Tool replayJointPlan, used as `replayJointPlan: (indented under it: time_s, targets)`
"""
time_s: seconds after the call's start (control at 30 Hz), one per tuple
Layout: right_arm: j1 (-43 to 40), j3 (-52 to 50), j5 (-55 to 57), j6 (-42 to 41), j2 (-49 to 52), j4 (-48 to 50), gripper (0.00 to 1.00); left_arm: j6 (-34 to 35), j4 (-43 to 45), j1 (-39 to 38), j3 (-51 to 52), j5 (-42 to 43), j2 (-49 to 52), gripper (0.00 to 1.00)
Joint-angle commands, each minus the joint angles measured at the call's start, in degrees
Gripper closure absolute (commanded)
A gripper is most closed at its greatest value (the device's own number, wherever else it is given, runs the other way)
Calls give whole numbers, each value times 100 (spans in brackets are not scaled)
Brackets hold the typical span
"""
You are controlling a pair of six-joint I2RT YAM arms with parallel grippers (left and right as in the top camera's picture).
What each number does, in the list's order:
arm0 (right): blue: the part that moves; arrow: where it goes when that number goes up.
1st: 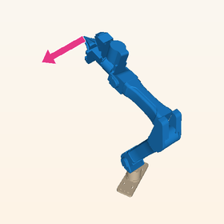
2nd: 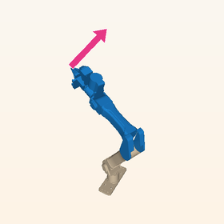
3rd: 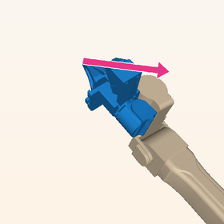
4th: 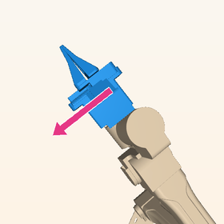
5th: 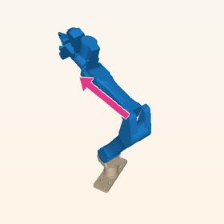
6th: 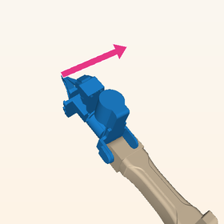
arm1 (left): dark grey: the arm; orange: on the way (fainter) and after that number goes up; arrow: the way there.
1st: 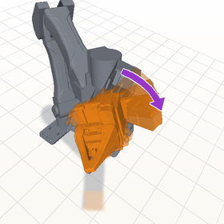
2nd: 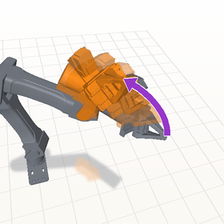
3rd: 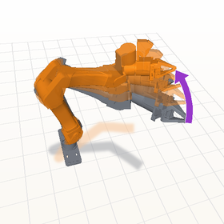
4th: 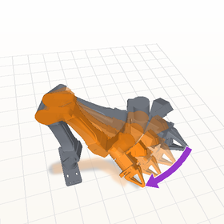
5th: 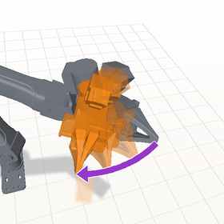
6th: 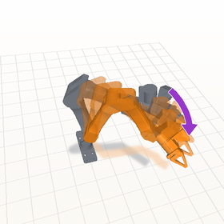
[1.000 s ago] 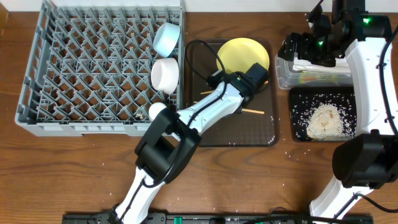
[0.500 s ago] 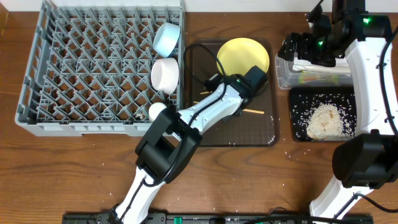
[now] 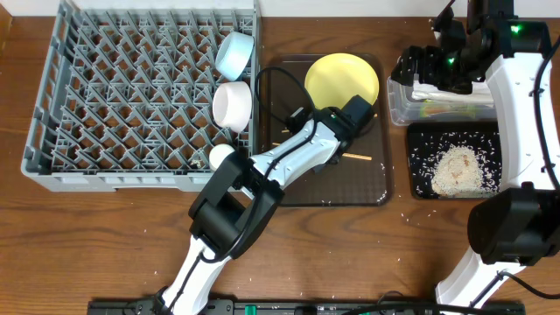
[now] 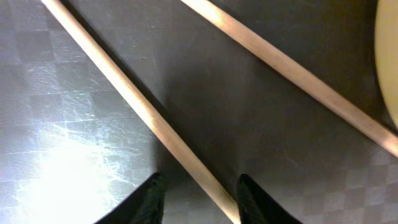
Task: Sort waste into correct bins and load items into the dishwasher
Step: 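Grasp one wooden chopstick with the left gripper and lift it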
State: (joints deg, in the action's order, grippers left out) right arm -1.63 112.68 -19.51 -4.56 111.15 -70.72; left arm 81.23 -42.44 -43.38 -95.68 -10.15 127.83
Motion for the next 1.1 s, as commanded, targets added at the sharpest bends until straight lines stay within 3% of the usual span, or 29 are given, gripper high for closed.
replayJointPlan:
  time_s: [0.0, 0.17, 0.33, 0.43, 0.83, 1.07]
  targets:
    - [85, 4, -20, -11, -24, 0, 1, -916, -74, 127, 184, 699, 92, 67]
    - [85, 4, -20, -11, -24, 0, 1, -2092, -168, 201, 184, 1810, 92, 79]
    - [85, 4, -20, -11, -24, 0, 1, -2253, -483, 201, 181, 1738, 92, 81]
    - [85, 4, -20, -11, -24, 0, 1, -2277, -487, 208, 181, 1703, 92, 92]
    - [85, 4, -20, -11, -24, 0, 1, -2288, -492, 345, 114, 1698, -254, 93]
    - [85, 4, -20, -11, -24, 0, 1, -3220, -179, 568, -87, 1703, -944, 93]
